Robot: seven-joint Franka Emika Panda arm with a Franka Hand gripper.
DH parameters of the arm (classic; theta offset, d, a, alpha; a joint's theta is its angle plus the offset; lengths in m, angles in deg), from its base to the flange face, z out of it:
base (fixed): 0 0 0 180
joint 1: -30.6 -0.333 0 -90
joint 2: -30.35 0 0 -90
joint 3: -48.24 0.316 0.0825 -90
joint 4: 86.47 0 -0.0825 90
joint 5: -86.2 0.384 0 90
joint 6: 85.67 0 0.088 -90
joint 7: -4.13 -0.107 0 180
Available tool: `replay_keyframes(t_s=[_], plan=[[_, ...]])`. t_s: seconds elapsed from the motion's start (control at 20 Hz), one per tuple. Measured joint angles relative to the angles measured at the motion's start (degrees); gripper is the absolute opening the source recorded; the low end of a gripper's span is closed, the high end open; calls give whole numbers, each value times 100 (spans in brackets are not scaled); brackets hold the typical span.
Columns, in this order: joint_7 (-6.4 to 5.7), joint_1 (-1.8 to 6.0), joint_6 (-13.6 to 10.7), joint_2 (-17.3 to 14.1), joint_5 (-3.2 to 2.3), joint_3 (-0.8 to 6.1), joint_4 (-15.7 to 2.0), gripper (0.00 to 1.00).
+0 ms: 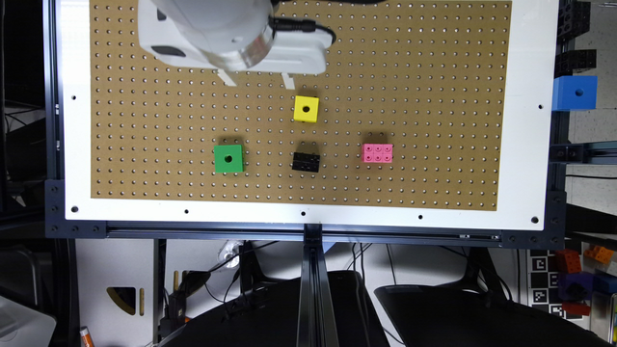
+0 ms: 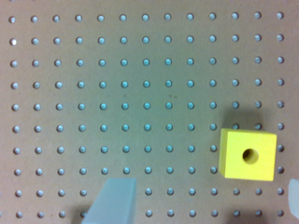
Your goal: Pick up green block.
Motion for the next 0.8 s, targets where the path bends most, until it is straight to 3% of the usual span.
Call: replay_keyframes(t_s=[0.25,0.55,0.8], plan=[[169,179,0,-422,0,-1,-459,100],[574,577,-1,-953,0,-2,-1095,100],[743,751,-11,-1350,0,-2,-1568,100]])
